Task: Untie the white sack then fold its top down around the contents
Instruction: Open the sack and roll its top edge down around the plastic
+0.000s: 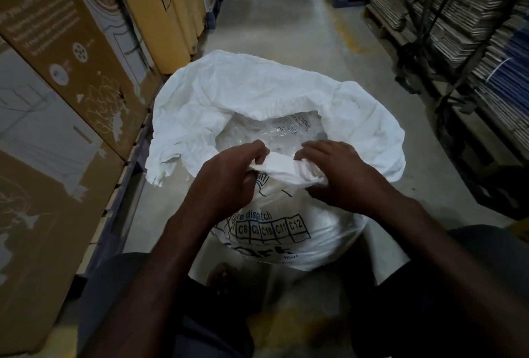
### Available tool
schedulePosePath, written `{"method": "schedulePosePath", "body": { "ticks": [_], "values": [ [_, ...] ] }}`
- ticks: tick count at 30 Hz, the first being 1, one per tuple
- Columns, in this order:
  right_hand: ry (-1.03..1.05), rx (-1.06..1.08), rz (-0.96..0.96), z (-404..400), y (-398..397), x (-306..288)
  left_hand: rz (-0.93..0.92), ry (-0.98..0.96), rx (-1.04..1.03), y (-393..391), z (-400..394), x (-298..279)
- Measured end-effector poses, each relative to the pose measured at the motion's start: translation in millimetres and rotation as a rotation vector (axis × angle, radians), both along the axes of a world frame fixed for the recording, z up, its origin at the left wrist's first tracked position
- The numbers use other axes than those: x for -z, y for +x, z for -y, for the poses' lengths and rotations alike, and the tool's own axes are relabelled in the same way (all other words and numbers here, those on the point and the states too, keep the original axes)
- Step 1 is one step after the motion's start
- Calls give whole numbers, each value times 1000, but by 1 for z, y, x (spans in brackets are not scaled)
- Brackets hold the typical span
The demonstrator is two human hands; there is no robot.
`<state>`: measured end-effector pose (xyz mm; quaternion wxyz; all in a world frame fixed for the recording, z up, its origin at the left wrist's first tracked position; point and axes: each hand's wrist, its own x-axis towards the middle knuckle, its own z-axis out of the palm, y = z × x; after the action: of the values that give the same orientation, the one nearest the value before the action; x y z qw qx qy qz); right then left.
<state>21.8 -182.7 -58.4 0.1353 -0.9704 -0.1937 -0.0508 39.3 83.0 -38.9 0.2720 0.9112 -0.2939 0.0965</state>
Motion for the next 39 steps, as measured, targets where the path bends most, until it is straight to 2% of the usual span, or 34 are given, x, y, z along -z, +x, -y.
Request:
{"method": "schedulePosePath", "body": {
  "ticks": [3,5,8,11,14,18,21,24,28,32,35,39],
  "values": [
    [58,44,52,-10,-3,-5,75,94,72,0,9,0],
    [31,22,150,-16,-2,-6,45,118,75,-1,18,3],
    [31,-5,244,-25,2,0,-70,78,-15,-5,35,10],
    [44,0,303,-32,3,4,24,111,-138,-1,41,15],
    [93,-33,230,-33,1,1,170,117,-204,7,37,23],
    [-41,38,93,-17,1,-2,112,91,-188,17,28,24],
    [-71,76,170,-11,6,-1,27,118,-148,12,28,22],
    [42,87,274,-16,9,0,-37,204,-88,1,32,21],
    [148,69,325,-21,8,5,-179,75,-20,-6,32,19],
    [173,48,340,-19,6,9,-108,57,-17,-5,38,16],
    [183,-38,252,-13,10,7,-45,79,-68,-4,39,14],
    [45,-76,124,5,7,2,8,65,-151,0,32,15]
  ]
}}
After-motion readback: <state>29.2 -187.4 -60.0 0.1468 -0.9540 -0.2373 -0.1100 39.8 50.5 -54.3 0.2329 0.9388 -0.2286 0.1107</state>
